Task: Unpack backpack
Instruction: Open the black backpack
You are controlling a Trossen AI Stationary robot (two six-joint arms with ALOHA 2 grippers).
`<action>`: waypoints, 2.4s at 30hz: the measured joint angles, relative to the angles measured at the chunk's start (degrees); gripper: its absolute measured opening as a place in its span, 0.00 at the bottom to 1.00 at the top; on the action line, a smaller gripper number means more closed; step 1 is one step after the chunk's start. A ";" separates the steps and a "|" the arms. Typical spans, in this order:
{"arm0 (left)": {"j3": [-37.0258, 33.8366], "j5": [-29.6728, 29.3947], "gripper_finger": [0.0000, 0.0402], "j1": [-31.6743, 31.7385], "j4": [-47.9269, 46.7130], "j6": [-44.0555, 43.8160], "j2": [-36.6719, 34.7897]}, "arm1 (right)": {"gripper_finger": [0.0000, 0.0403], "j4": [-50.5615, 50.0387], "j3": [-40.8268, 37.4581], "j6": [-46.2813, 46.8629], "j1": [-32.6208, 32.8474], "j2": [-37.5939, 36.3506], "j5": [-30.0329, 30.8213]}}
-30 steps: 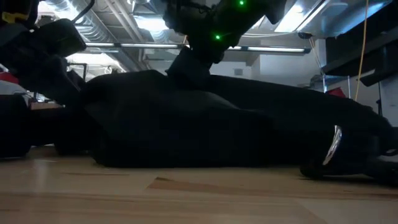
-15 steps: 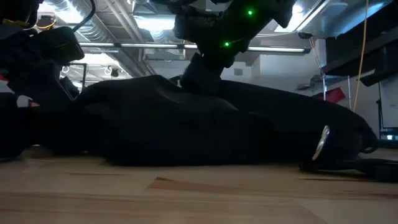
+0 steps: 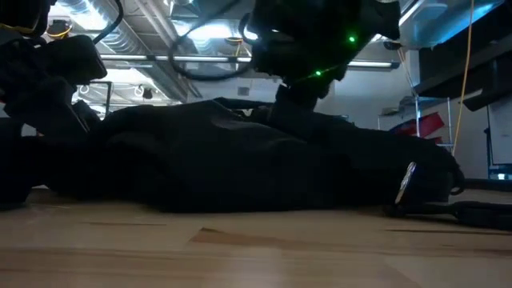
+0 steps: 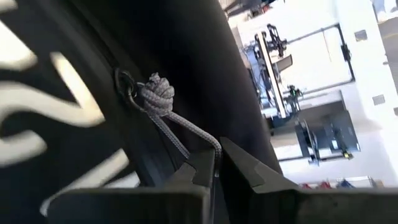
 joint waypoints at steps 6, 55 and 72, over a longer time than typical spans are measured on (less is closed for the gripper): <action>-0.02 0.02 0.10 0.00 -0.10 0.00 0.00 | 0.00 -10.96 -0.04 11.34 -1.62 0.00 -0.14; -0.07 2.67 0.10 0.00 0.01 -1.28 0.02 | 0.00 37.07 -54.69 20.26 -9.47 -45.81 -12.45; -0.04 3.74 0.11 0.00 0.00 -1.49 0.02 | 0.00 25.82 -58.75 34.36 -9.45 -50.73 -10.75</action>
